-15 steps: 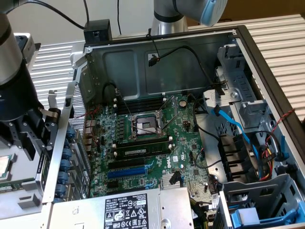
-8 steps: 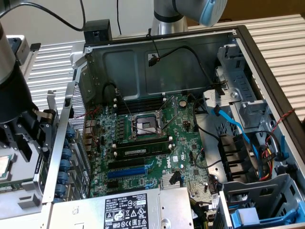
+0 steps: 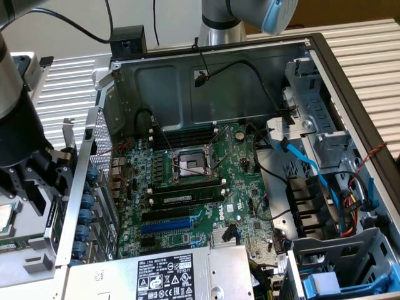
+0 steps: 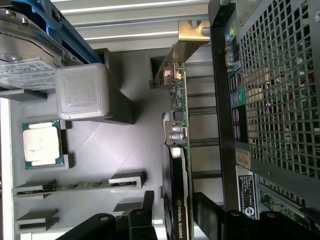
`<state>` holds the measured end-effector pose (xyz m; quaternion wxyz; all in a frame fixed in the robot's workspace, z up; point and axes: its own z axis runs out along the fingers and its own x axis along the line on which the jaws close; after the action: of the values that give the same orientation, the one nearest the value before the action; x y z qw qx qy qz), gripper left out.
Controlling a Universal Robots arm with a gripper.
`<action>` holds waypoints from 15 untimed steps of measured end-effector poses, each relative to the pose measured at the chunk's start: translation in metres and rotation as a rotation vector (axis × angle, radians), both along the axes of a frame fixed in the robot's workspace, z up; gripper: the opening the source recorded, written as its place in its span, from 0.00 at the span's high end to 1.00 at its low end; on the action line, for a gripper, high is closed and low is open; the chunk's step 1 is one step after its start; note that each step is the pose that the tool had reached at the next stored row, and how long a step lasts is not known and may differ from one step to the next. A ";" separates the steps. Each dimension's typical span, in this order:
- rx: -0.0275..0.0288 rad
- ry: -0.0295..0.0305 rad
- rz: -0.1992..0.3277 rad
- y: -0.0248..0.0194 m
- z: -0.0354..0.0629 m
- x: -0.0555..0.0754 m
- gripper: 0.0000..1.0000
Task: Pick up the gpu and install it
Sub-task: 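Pick up the gpu and move the gpu toward the slot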
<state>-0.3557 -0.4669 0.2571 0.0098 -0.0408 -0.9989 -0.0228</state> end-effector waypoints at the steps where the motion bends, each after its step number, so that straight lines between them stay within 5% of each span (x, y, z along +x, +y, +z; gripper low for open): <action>1: -0.0002 -0.0001 -0.001 0.0000 0.0001 0.000 0.55; 6: -0.0001 -0.0003 -0.005 0.0000 0.0115 0.000 0.55; 11: -0.0001 -0.0015 -0.005 -0.0028 0.0122 0.000 0.55; 15: -0.0002 -0.0119 -0.005 -0.0037 0.0123 0.000 0.55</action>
<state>-0.3556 -0.4706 0.2694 0.0038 -0.0431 -0.9988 -0.0230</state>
